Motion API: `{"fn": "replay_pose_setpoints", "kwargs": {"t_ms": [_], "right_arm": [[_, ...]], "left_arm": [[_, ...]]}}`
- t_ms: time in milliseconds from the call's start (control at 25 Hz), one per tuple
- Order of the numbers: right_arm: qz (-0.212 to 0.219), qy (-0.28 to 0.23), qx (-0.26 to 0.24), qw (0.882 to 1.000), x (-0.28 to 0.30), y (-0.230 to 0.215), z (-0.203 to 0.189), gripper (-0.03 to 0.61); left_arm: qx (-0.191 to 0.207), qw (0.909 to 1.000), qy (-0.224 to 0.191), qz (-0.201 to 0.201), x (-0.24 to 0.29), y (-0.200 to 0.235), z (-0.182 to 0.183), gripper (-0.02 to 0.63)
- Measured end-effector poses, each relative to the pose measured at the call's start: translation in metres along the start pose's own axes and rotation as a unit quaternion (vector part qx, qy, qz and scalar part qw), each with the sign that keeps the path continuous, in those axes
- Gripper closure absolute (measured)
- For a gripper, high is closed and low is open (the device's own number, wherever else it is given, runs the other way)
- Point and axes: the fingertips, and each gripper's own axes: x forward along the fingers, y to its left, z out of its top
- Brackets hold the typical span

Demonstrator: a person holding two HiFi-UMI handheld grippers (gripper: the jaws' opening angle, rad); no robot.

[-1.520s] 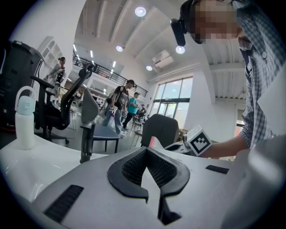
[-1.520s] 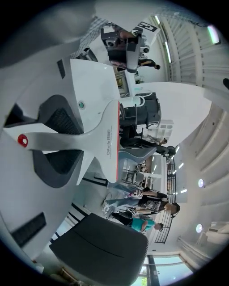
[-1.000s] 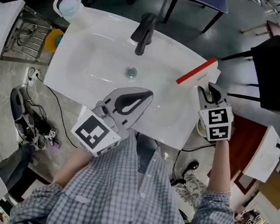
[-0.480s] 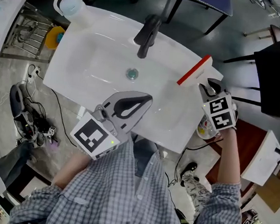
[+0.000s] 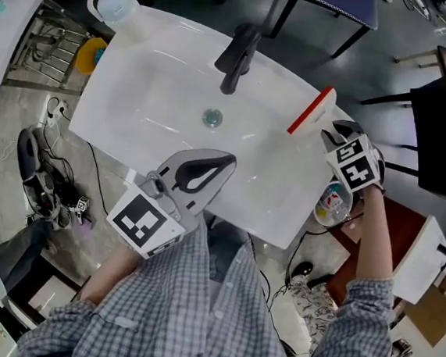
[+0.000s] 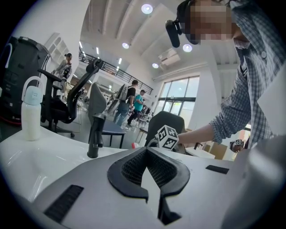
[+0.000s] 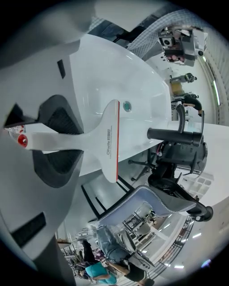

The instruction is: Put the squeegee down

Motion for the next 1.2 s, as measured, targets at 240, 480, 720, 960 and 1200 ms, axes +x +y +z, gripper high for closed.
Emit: {"fn": "replay_pose_setpoints", "kwargs": {"t_ms": [240,480,720,960,1200], "right_arm": [[0.010,0.024,-0.025,0.999,0.013,-0.005,-0.003,0.495],[0.005,0.042,-0.034,0.999,0.019,-0.009,-0.003,0.495],[0.006,0.045,-0.027,0.999,0.020,-0.011,-0.003,0.495],[0.025,0.054,-0.023,0.998,0.022,-0.012,-0.004,0.495],[0.034,0.058,-0.013,0.998,0.022,-0.012,-0.005,0.483]], "left_arm": [[-0.003,1.0000,0.004,0.009,0.001,0.001,-0.002,0.607],[-0.002,0.9999,0.006,0.010,-0.001,0.001,-0.004,0.607],[-0.004,0.9999,0.006,0.011,-0.003,0.002,-0.005,0.607],[-0.007,0.9999,0.006,0.008,-0.005,0.000,-0.008,0.607],[-0.006,0.9999,0.004,0.009,-0.007,-0.001,-0.009,0.607]]}}
